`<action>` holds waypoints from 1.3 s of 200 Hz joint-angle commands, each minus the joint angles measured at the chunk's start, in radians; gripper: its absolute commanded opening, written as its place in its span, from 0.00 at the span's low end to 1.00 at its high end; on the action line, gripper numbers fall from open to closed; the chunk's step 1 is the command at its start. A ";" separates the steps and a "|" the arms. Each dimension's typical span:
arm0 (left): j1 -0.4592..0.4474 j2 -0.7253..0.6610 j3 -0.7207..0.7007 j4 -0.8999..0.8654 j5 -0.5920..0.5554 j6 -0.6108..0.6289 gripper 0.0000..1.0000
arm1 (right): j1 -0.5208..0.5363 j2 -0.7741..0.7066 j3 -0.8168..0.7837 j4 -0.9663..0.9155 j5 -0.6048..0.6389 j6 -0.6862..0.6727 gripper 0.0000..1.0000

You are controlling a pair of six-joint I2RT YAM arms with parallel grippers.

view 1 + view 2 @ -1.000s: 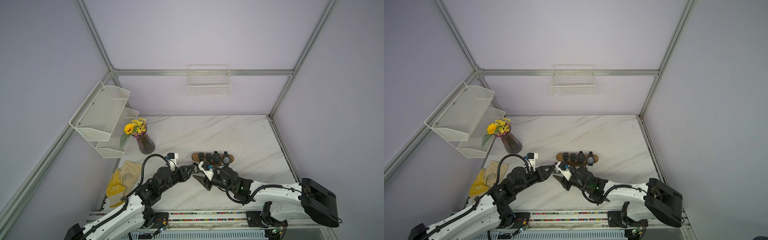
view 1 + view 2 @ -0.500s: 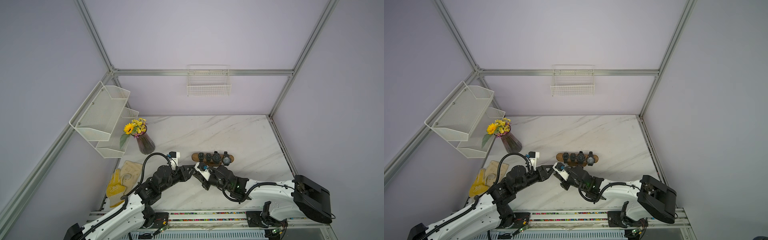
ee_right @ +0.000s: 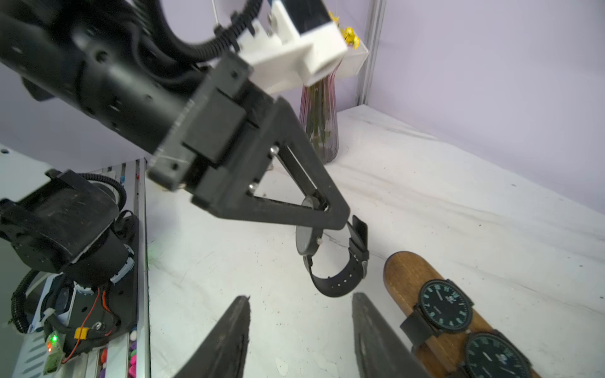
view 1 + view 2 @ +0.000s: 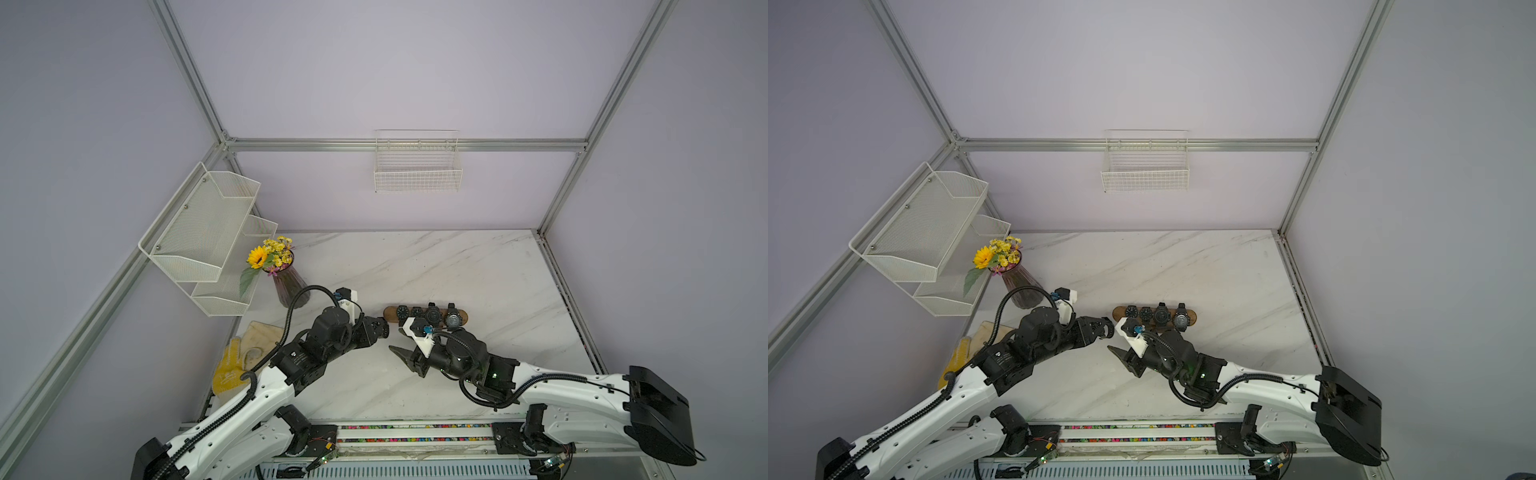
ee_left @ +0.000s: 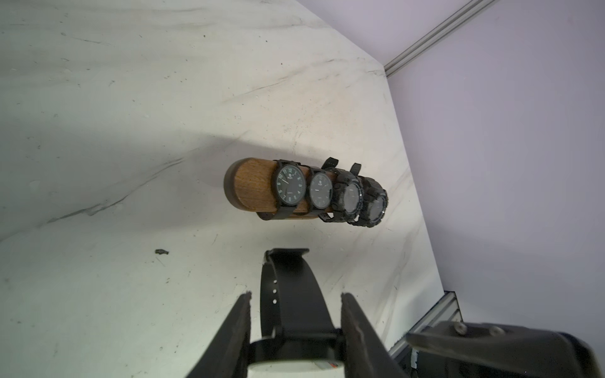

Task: Place watch on stand
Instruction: Pick up the watch at the center of the board, then place the watch on the stand.

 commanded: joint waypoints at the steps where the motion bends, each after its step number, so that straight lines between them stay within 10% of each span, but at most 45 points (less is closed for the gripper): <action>1: 0.023 0.085 0.110 -0.127 -0.031 0.092 0.11 | -0.009 -0.070 -0.010 -0.119 0.138 0.047 0.56; 41: 0.063 0.256 0.235 -0.199 -0.071 0.172 0.12 | -0.086 -0.193 0.002 -0.310 0.311 0.196 0.66; 138: 0.129 0.565 0.428 -0.170 -0.028 0.256 0.12 | -0.464 -0.222 -0.003 -0.477 0.129 0.495 0.70; 260: 0.129 0.640 0.505 -0.164 0.191 0.238 0.11 | -0.542 -0.184 -0.018 -0.495 0.091 0.540 0.72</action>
